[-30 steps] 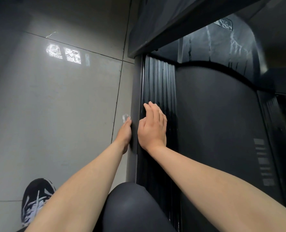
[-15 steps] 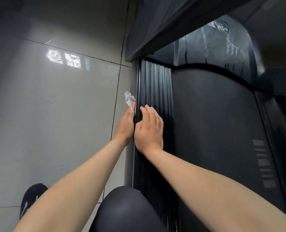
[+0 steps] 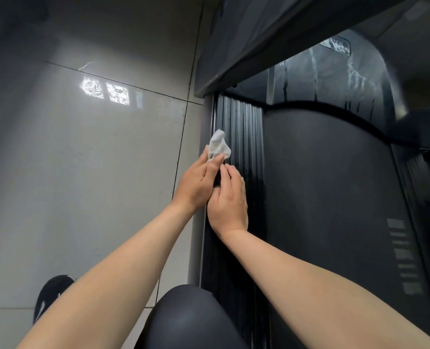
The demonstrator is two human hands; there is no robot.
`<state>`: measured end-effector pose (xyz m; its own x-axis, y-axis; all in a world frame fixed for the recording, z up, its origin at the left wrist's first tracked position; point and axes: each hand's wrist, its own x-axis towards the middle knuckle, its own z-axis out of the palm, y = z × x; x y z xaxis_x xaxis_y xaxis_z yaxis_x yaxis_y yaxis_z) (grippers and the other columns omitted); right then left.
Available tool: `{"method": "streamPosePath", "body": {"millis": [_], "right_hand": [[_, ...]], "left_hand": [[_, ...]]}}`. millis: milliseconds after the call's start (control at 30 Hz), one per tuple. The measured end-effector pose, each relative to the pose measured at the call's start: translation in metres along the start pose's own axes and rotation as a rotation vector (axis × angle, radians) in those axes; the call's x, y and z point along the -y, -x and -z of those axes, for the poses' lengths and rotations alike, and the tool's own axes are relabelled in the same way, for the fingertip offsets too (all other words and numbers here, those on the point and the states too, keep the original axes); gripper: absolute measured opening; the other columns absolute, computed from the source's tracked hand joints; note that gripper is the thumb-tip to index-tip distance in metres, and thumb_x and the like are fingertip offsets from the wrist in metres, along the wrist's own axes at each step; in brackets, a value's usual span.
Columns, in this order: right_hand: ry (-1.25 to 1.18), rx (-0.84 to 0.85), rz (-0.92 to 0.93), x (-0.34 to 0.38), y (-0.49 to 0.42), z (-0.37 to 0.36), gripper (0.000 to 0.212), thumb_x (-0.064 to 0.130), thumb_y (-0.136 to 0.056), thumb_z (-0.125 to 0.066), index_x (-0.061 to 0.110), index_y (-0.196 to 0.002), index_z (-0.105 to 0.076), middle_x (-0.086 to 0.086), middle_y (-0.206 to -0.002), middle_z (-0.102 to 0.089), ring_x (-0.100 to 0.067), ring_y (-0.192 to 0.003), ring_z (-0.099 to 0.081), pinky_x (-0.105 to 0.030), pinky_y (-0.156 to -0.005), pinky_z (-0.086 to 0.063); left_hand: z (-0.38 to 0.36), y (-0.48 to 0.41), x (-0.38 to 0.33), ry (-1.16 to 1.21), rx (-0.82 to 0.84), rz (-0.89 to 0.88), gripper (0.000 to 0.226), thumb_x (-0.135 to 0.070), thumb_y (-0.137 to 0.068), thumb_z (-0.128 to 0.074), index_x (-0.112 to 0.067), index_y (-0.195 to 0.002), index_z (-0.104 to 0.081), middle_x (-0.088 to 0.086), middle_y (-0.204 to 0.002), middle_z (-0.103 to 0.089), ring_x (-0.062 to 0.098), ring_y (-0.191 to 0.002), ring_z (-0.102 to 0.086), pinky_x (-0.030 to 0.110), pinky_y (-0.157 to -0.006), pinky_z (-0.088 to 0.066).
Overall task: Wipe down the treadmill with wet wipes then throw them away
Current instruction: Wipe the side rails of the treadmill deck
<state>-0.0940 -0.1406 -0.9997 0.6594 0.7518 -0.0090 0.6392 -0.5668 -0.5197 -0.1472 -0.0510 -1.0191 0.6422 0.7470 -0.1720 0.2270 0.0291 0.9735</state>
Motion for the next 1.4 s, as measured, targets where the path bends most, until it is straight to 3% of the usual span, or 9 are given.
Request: {"method": "streamPosePath", "body": {"millis": [200,367,533,700,867,1100,1167,1300,1400], "right_hand": [[-0.012,0.001,0.028,0.001,0.001,0.0,0.052,0.016,-0.098,-0.036,0.006,-0.149,-0.043,-0.007,-0.156,-0.038,-0.018,-0.147,-0.026,-0.043,-0.124,-0.019],[-0.095,-0.037,0.012,0.001,0.002,0.002,0.048,0.012,-0.099,-0.045,0.01,-0.147,-0.044,-0.003,-0.152,-0.042,-0.014,-0.143,-0.033,-0.037,-0.122,-0.026],[-0.212,-0.108,-0.039,0.002,0.004,0.005,0.052,0.005,-0.094,-0.05,0.013,-0.146,-0.046,0.001,-0.144,-0.044,-0.009,-0.132,-0.043,-0.024,-0.113,-0.035],[-0.181,-0.126,-0.018,0.001,0.005,0.004,0.05,0.004,-0.097,-0.047,0.012,-0.147,-0.045,0.0,-0.145,-0.042,-0.01,-0.133,-0.042,-0.016,-0.113,-0.03],[-0.08,-0.116,-0.04,0.002,0.004,0.004,0.049,0.01,-0.098,-0.048,0.014,-0.147,-0.045,-0.001,-0.146,-0.046,-0.012,-0.136,-0.041,-0.022,-0.113,-0.03],[-0.009,-0.141,-0.055,0.01,0.003,0.003,0.05,0.007,-0.096,-0.049,0.013,-0.146,-0.046,0.0,-0.14,-0.05,-0.011,-0.131,-0.042,-0.024,-0.114,-0.033],[-0.001,-0.13,-0.061,0.011,0.003,0.003,0.052,0.006,-0.095,-0.049,0.013,-0.147,-0.044,0.0,-0.14,-0.048,-0.01,-0.131,-0.041,-0.019,-0.113,-0.029],[-0.084,-0.204,-0.135,0.009,0.005,0.002,0.057,0.004,-0.093,-0.051,0.014,-0.148,-0.042,0.003,-0.141,-0.043,0.001,-0.128,-0.037,-0.005,-0.109,-0.021],[-0.166,-0.308,-0.199,0.004,0.007,0.002,0.056,0.001,-0.094,-0.048,0.014,-0.148,-0.043,0.001,-0.141,-0.043,-0.007,-0.131,-0.041,-0.018,-0.113,-0.031]], "left_hand": [[0.007,-0.039,-0.005,-0.239,0.088,-0.064,0.049,-0.044,-0.111,-0.022,-0.034,-0.155,-0.038,-0.009,-0.164,-0.03,0.01,-0.15,-0.026,0.027,-0.116,-0.026],[0.007,-0.008,-0.003,-0.175,0.084,-0.105,0.041,-0.037,-0.111,-0.03,-0.036,-0.146,-0.051,-0.012,-0.16,-0.036,-0.008,-0.134,-0.033,0.014,-0.1,-0.031],[0.01,0.033,0.025,-0.117,0.118,-0.157,0.039,-0.045,-0.106,-0.036,-0.043,-0.136,-0.06,-0.021,-0.161,-0.033,-0.006,-0.139,-0.039,0.025,-0.108,-0.039],[0.011,0.025,0.022,-0.242,0.129,-0.143,0.036,-0.042,-0.107,-0.04,-0.052,-0.138,-0.054,-0.026,-0.164,-0.021,-0.02,-0.129,-0.035,0.026,-0.098,-0.041],[0.016,-0.031,0.006,-0.393,0.148,-0.107,0.045,-0.059,-0.103,-0.028,-0.054,-0.145,-0.042,-0.02,-0.165,-0.019,0.009,-0.146,-0.033,0.045,-0.109,-0.043],[0.024,-0.063,-0.011,-0.508,0.209,-0.066,0.048,-0.051,-0.107,-0.027,-0.045,-0.154,-0.032,-0.01,-0.169,-0.004,0.016,-0.155,-0.009,0.051,-0.116,-0.032],[0.025,-0.052,-0.008,-0.503,0.238,-0.138,0.047,-0.046,-0.107,-0.031,-0.043,-0.153,-0.035,-0.008,-0.169,-0.006,0.017,-0.156,-0.006,0.047,-0.12,-0.027],[0.025,-0.022,0.016,-0.59,0.347,-0.55,0.049,-0.043,-0.106,-0.031,-0.029,-0.149,-0.049,-0.003,-0.167,-0.022,0.023,-0.157,0.001,0.044,-0.126,-0.011],[0.027,-0.029,0.019,-0.745,0.397,-0.754,0.049,-0.043,-0.106,-0.03,-0.029,-0.148,-0.052,-0.008,-0.159,-0.04,0.021,-0.156,-0.012,0.038,-0.124,-0.002]]}}
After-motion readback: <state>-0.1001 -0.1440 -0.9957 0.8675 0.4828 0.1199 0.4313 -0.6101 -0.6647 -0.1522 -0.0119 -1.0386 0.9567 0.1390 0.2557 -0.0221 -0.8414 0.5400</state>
